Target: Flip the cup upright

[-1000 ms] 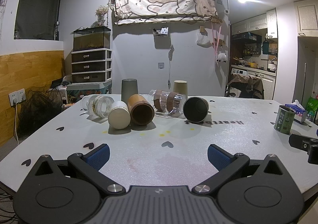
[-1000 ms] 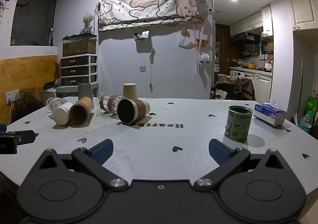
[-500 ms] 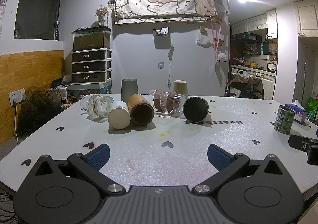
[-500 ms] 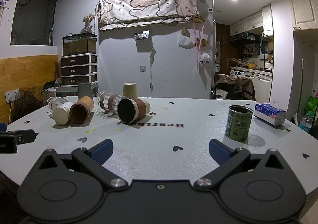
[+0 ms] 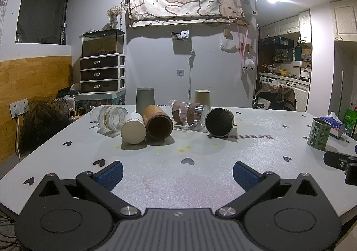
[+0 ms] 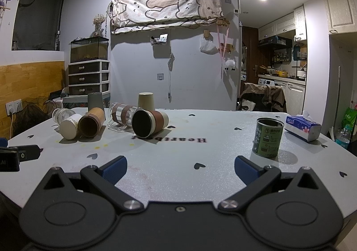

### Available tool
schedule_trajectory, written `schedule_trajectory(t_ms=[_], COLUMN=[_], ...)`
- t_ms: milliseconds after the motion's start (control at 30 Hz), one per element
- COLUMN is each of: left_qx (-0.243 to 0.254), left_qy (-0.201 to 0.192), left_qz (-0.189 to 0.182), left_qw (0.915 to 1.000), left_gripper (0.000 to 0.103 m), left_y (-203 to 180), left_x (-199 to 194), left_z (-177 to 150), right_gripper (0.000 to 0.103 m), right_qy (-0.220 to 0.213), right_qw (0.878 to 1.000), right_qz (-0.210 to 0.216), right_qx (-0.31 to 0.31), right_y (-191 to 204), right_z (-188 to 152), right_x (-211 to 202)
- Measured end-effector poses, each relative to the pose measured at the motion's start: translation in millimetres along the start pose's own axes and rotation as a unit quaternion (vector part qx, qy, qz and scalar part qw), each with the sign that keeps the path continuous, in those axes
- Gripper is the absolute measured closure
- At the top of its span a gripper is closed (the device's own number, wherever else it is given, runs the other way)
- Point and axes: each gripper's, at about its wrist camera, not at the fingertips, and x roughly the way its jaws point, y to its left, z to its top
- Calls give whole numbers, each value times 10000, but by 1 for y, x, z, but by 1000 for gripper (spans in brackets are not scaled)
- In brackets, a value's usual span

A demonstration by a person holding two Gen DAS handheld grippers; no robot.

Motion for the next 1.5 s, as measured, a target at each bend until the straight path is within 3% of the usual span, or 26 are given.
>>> schedule_trajectory(t_ms=[300,533,667,900,1000,1133,1500], left_qx=[-35,-45,-102,-215,-222,-277,-552], left_qy=[41,7,-14,12,-13,-20,197], left_qz=[-26,-9,-49,1,46,122,273], left_qw=[10000,10000,9999,9998,9997,9995,9979], left_gripper=[0,0,0,0,0,0,0], left_y=[-1,3,5,17,26,38,68], left_x=[2,12,14,25,28,31,48], left_z=[-6,-7,-12,-25,-31,-34,-40], right_gripper=[0,0,0,0,0,0,0], right_qy=[-125,-136,7,378,792,1472,1727], right_qw=[9998,9993,9990,9981,9925,9749,9518], right_qz=[55,330,432,205,147,131,-246], right_qx=[-109,-115,-74,449,920,1663,2523], right_y=[6,21,31,46,50,53,80], right_z=[10,42,60,92,98,94,82], right_x=[16,61,100,193,240,293,352])
